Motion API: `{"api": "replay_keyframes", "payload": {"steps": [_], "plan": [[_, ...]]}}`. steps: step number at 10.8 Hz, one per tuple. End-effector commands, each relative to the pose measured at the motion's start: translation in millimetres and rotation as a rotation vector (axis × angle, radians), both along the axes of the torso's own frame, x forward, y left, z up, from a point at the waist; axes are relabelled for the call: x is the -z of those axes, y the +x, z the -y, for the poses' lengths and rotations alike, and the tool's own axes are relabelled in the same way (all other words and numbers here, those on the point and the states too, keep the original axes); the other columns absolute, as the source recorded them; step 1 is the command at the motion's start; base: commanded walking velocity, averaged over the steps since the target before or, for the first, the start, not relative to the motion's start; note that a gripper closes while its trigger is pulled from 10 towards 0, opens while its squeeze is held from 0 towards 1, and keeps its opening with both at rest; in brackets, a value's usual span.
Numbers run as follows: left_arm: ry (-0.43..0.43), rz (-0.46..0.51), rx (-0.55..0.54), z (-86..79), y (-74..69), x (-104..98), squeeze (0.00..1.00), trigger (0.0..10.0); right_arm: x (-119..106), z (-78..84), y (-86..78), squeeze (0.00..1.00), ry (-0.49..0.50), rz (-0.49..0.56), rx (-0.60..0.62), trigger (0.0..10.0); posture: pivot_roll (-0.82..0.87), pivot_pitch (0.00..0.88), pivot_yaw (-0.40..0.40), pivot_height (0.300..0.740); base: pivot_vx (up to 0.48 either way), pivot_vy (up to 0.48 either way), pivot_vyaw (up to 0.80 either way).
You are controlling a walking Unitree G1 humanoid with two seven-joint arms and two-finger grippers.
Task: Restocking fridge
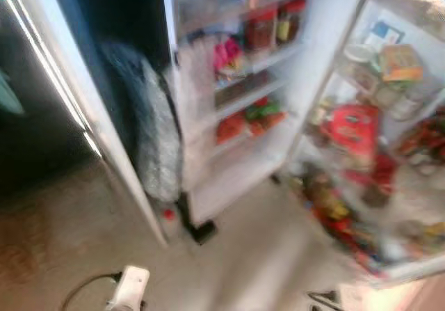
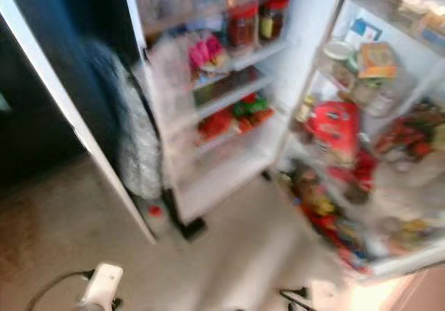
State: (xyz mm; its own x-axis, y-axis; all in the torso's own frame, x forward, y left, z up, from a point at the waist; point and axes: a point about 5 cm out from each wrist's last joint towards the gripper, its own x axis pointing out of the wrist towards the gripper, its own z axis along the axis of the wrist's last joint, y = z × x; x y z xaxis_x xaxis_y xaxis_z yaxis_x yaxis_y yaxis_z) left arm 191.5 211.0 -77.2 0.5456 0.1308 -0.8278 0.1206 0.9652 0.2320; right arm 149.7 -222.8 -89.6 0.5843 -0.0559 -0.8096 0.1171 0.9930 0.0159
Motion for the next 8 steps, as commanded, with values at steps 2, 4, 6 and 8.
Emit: {"api": "replay_keyframes", "payload": {"steps": [2,4,6,8], "plan": [[0.004,-0.035,-0.012,-1.1,-8.4,4,0.00,10.0,2,7.1,-8.7,0.00,-0.029,-0.020,0.001,10.0,-0.16,0.183,-0.048,0.740,0.000,-0.154,0.72],[0.005,-0.034,-0.014,-1.3,-7.9,4,0.00,10.0,2,-21.0,9.1,0.00,-0.014,-0.016,-0.016,10.0,-0.16,0.189,-0.046,0.740,0.000,0.000,0.80],[0.006,-0.035,-0.016,-1.4,-7.7,4,0.00,10.0,3,-28.8,10.4,0.00,-0.008,-0.021,-0.027,10.0,-0.15,0.191,-0.046,0.740,0.000,0.000,0.80],[0.004,-0.034,-0.015,-1.0,-7.7,4,0.00,10.0,2,-36.9,14.2,0.00,-0.006,-0.020,-0.033,10.0,-0.16,0.191,-0.046,0.740,0.000,0.000,0.80]]}}
